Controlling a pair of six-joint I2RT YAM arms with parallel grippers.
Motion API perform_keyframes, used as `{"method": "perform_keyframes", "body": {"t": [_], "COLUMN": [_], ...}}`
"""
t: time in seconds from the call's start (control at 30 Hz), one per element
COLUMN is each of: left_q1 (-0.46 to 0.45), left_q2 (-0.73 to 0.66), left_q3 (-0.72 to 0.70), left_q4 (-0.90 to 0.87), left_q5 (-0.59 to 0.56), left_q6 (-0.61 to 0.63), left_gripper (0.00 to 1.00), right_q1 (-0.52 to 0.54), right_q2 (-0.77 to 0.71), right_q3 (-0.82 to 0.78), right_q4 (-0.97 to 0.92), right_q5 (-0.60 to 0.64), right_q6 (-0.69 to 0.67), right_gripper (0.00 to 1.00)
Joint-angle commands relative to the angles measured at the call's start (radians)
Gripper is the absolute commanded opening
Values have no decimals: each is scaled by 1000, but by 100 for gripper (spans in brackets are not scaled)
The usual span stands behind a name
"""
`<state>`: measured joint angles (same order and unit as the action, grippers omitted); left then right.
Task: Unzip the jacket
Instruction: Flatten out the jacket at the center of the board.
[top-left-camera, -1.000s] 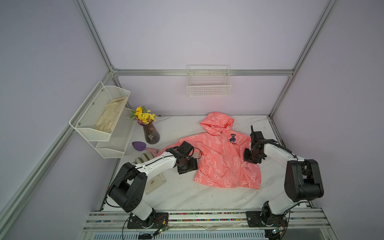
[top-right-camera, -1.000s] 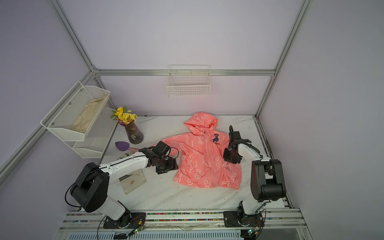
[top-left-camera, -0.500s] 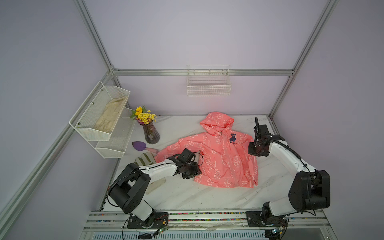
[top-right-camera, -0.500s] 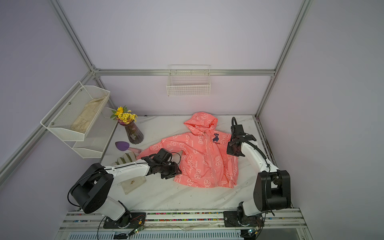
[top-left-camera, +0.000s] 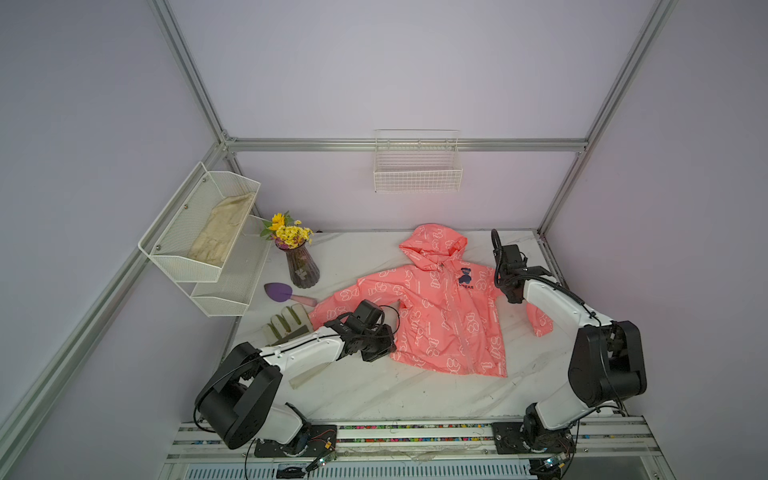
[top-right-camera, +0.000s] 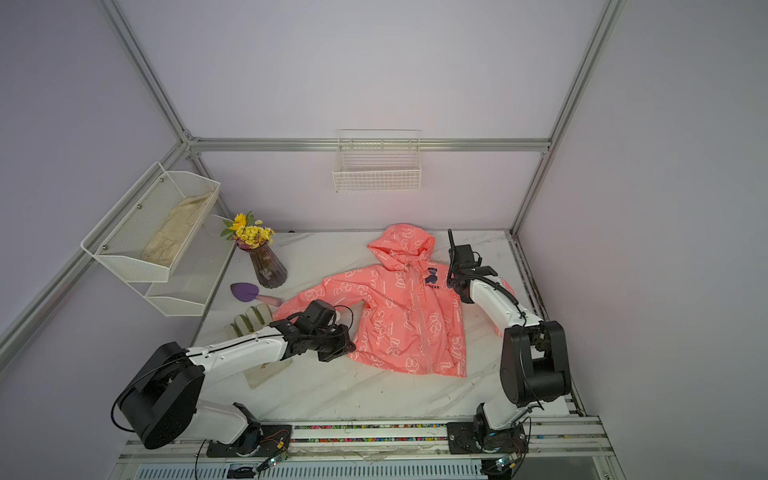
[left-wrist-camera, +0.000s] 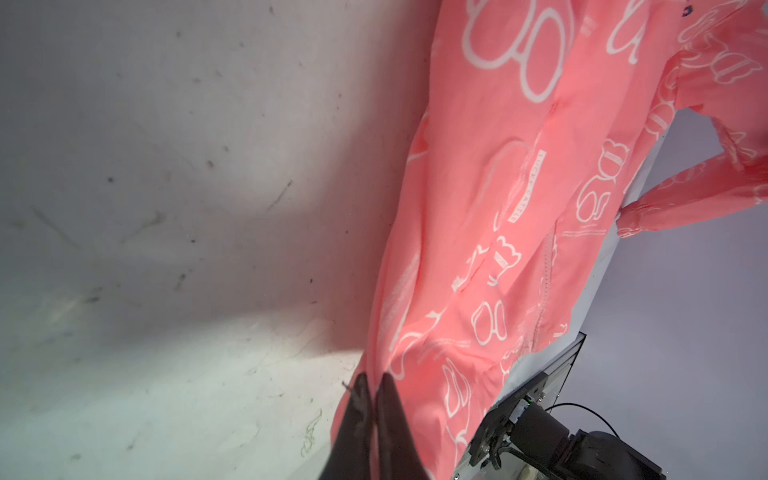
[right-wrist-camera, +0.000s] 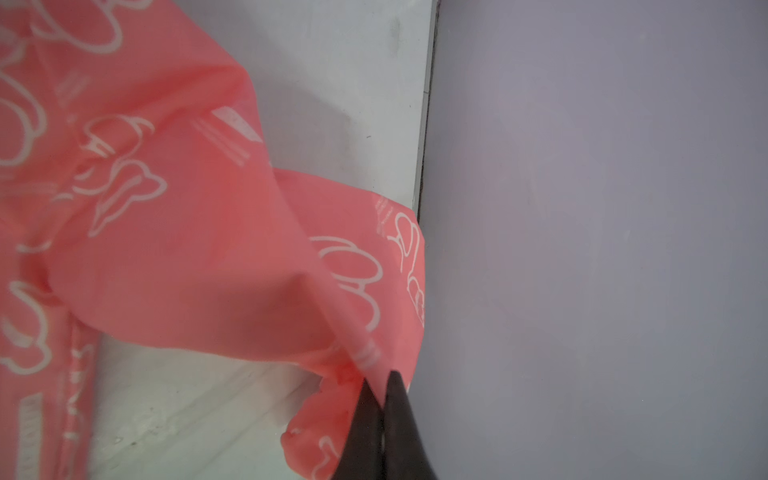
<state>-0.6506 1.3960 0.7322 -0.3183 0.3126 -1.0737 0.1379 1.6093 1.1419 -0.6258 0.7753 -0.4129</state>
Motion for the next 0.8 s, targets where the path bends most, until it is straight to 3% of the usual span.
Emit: {"method": "perform_keyframes", "body": {"t": [0.0,0.07,0.2,0.4,0.53,0.6,0.77], "left_q1": [-3,-5,-4,-4,-4,-4,-4], "left_q2": [-89,-120,-141,-134,-126,-123,-114], "left_q3": [-25,-40,-67,-35,-10,1,16], "left_q4": [-96,-132,-185,-269,-298,-316,-337], "left_q5": [-64,-90,-120,-201,-239,-260,-284], "left_q6": [1,1,-4,19,33,45,69], "left_gripper": [0,0,0,0,0,0,0], "right_q1": [-1,-1,-4,-105,-262,-311,-405], "right_q2": [26,46,55,5,-21,-31,-103], "right_q3": [-30,-12,83,134,65,10,-187], "right_q4": [85,46,-74,-159,-137,-106,57], "right_q5": [22,-28,-231,-512,-763,-853,-941], "right_q6": [-158,-85,180,534,744,813,960], "right_gripper": [26,45,70,81,75,62,33]}}
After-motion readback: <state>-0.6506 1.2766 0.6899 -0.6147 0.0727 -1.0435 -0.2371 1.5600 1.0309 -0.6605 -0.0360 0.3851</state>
